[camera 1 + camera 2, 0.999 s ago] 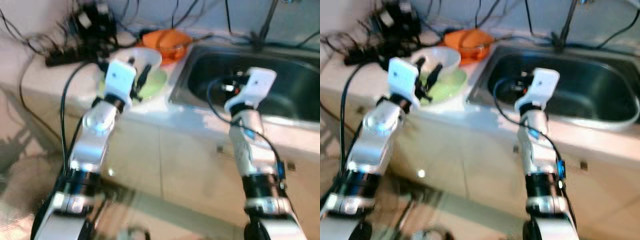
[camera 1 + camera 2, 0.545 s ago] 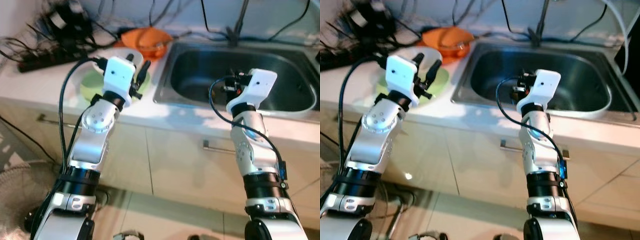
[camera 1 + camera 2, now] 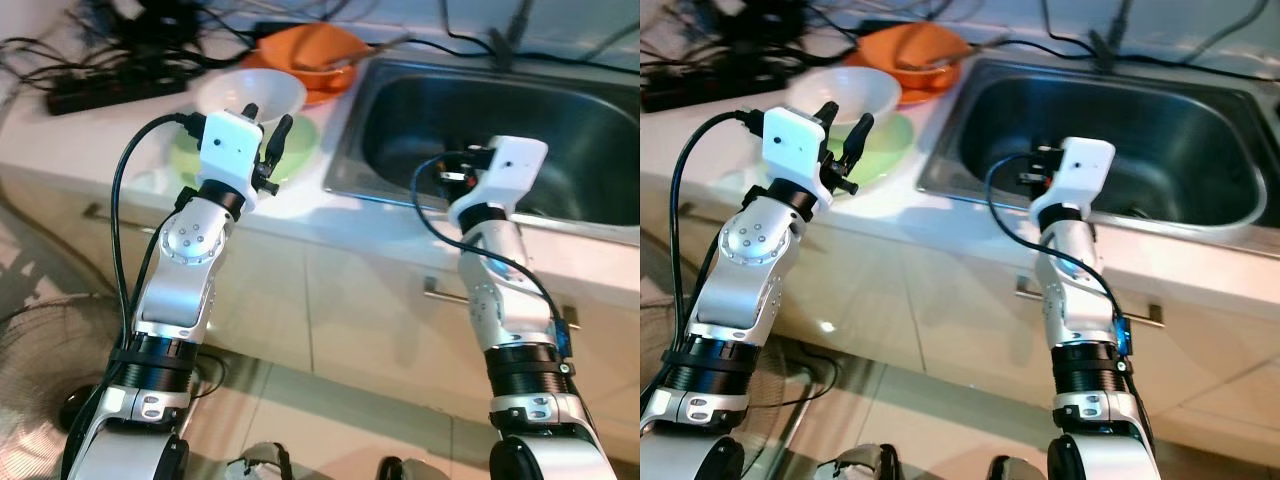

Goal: Kitchen organization

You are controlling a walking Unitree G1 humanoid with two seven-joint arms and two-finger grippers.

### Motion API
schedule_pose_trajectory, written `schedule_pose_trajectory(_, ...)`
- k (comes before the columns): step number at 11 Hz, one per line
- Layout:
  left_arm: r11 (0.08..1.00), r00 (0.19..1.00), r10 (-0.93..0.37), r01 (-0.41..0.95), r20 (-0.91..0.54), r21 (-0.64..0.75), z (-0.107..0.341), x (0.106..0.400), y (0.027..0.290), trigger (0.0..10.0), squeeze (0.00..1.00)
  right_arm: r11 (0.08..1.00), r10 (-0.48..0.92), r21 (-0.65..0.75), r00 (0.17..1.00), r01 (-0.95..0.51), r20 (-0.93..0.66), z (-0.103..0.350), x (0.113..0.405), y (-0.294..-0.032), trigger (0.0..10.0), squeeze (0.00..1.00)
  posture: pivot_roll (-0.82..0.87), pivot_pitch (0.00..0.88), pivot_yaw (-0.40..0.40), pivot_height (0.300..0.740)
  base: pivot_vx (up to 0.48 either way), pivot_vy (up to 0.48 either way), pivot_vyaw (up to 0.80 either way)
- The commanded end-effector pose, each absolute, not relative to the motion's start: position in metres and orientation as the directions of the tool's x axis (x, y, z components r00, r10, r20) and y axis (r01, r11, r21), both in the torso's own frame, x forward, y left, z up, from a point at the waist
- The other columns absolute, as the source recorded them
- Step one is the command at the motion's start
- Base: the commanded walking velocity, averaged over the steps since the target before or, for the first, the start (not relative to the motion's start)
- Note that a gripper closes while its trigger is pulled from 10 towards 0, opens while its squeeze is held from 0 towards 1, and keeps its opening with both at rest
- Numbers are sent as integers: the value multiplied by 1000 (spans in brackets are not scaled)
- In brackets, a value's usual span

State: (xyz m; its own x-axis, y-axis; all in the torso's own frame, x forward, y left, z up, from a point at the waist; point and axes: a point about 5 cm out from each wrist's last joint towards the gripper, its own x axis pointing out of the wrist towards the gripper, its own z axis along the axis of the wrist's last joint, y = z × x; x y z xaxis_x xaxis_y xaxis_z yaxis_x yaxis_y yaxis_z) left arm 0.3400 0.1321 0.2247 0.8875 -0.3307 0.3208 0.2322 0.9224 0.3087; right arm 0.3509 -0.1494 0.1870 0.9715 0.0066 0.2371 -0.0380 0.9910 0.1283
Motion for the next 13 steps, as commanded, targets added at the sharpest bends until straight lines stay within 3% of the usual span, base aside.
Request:
schedule_pose_trajectory(1, 924, 889, -321, 219, 326, 313, 226, 338, 133, 10000, 0, 991, 18, 123, 971, -48, 239, 191, 353, -147, 10000, 0, 74, 101, 35, 740, 0, 0, 0)
schedule_pose_trajectory(4, 925, 888, -323, 224, 326, 308, 226, 338, 131, 10000, 0, 991, 20, 126, 969, -53, 248, 192, 353, -147, 10000, 0, 73, 96, 35, 740, 0, 0, 213)
schedule_pose_trajectory(13, 925, 885, -329, 233, 329, 299, 226, 336, 126, 10000, 0, 990, 41, 120, 969, -72, 243, 191, 354, -143, 10000, 0, 78, 85, 29, 740, 262, 0, 0)
